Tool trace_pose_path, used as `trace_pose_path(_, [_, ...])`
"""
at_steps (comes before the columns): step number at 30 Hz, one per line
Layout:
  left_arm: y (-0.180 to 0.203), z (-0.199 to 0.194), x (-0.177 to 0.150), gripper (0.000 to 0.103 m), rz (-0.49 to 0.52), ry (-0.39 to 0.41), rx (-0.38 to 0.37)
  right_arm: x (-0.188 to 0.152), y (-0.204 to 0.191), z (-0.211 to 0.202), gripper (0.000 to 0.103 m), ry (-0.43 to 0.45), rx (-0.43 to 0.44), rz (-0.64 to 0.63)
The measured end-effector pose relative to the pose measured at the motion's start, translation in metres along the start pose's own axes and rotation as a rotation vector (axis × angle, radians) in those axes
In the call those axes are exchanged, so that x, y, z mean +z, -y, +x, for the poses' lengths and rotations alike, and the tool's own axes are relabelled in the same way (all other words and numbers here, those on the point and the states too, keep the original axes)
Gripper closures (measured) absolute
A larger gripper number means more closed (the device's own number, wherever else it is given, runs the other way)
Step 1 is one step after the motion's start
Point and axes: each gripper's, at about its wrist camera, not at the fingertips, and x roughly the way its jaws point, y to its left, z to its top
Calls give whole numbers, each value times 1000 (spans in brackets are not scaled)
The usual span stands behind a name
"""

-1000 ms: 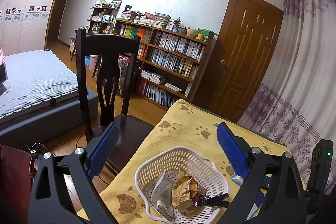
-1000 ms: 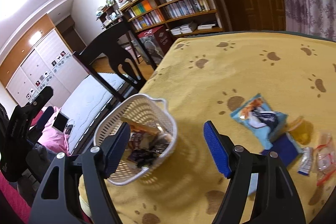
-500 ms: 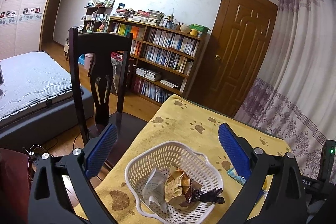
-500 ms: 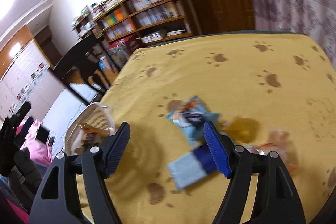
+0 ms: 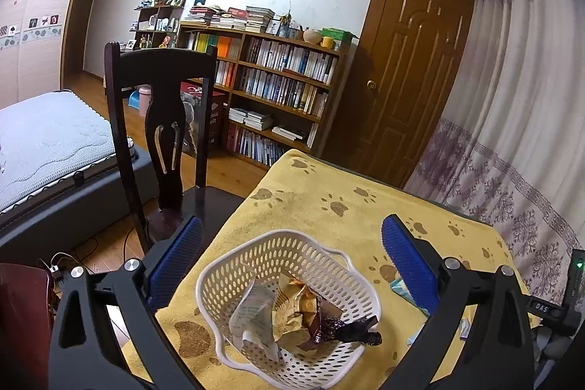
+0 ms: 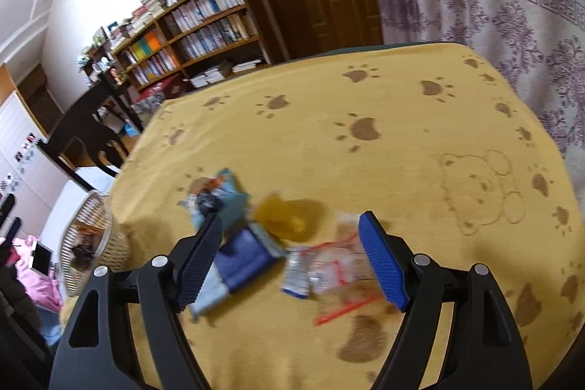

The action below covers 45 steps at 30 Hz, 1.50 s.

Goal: Organize snacks
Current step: 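Move the right gripper from the basket back to the remaining snacks, then grasp the clear red-striped bag with the right gripper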

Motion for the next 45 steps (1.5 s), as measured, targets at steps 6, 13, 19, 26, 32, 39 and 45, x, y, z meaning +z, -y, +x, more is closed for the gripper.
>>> trace_pose_path(6, [5,1,-2,3,17,-4,-6,-8,15,15,26,-42,-37,-7])
trace_pose_path(13, [10,3,-5,3,29,-13,-10,-19,19,37,26,-99,-62,-21])
trace_pose_path(19, [16,4,-7,3,48,-19,-17,-25,14,54,26,-146,-77,-61])
trace_pose_path(26, [21,5,-11,3,64,-28,-19,-32,14,62,30,-151,-111,-107])
trace_pose_path(32, [29,7,-15,3,87,-38,-24,-33,8,56,55,-145,-81,-130])
trace_pose_path(39, [38,11,-21,3,115,-48,-32,-36,18,42,59,-123,-48,-82])
trace_pose_path(45, [49,12,-26,3,142,-61,-47,-36,39,26,61,-90,-21,-14])
